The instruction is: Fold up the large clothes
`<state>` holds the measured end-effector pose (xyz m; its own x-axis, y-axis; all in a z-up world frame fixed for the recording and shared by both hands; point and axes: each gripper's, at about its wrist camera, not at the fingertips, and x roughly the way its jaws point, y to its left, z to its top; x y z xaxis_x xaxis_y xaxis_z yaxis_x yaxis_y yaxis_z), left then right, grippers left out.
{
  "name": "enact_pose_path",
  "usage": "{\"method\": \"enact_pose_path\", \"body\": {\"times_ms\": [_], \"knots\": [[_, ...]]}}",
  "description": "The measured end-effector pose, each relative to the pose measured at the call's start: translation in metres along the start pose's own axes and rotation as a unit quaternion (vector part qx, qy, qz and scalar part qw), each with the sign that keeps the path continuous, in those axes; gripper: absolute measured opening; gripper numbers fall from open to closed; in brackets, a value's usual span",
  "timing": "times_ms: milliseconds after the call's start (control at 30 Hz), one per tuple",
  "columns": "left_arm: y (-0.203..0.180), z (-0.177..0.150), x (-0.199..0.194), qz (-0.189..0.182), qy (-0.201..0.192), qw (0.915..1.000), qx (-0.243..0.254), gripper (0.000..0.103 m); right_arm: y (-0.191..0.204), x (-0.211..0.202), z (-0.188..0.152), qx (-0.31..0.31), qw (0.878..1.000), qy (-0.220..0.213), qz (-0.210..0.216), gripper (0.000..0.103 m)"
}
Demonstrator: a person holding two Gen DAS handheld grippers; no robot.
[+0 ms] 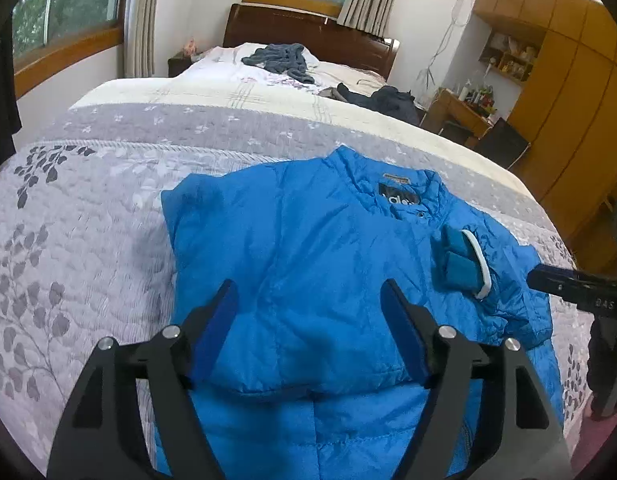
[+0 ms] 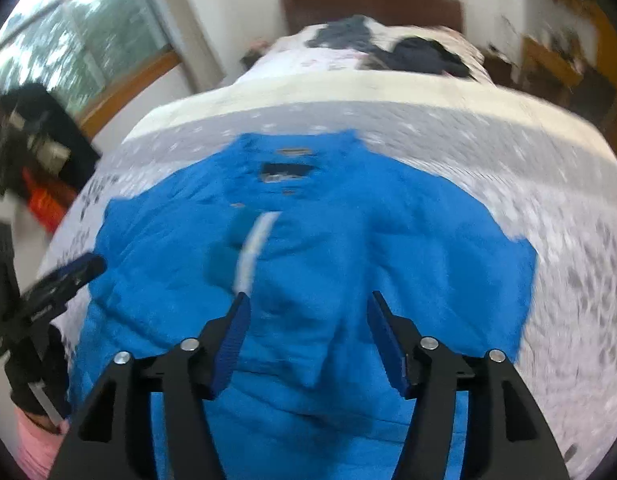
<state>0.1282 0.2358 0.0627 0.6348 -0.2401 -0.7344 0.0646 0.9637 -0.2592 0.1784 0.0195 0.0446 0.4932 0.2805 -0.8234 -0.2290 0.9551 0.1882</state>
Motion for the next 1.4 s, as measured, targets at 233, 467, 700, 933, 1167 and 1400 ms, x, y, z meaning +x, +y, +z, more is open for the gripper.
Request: {"method": "enact_pose_path", "body": {"times_ms": [233, 467, 700, 933, 1167, 1400], "knots": [[0.010, -0.008, 0.018, -0.006, 0.021, 0.9997, -0.005, 0.073, 0.066, 0.058, 0.011, -0.087, 0.992, 0.044, -0.083, 0.072], [0.013, -0.013, 0.026, -0.014, 0.022, 0.9997, -0.002, 0.073, 0.043, 0.073, 0.012, -0.059, 0.990, 0.052, -0.118, 0.035], [0.014, -0.016, 0.026, -0.013, 0.020, 0.9997, -0.007, 0.073, -0.025, 0.004, 0.010, 0.056, 0.998, 0.004, 0.009, 0.026], [0.015, -0.016, 0.028, -0.007, 0.020, 0.9997, -0.009, 0.073, -0.104, -0.020, -0.025, 0.135, 0.991, 0.008, -0.013, 0.025], [0.005, -0.005, 0.012, 0.003, 0.009, 1.0000, -0.004, 0.073, -0.127, -0.043, -0.042, 0.140, 0.989, -0.025, -0.029, 0.027], [-0.021, 0.001, 0.012, -0.014, 0.020, 0.9995, 0.021, 0.076, -0.097, -0.032, -0.021, 0.098, 0.995, -0.029, -0.006, 0.031]]}}
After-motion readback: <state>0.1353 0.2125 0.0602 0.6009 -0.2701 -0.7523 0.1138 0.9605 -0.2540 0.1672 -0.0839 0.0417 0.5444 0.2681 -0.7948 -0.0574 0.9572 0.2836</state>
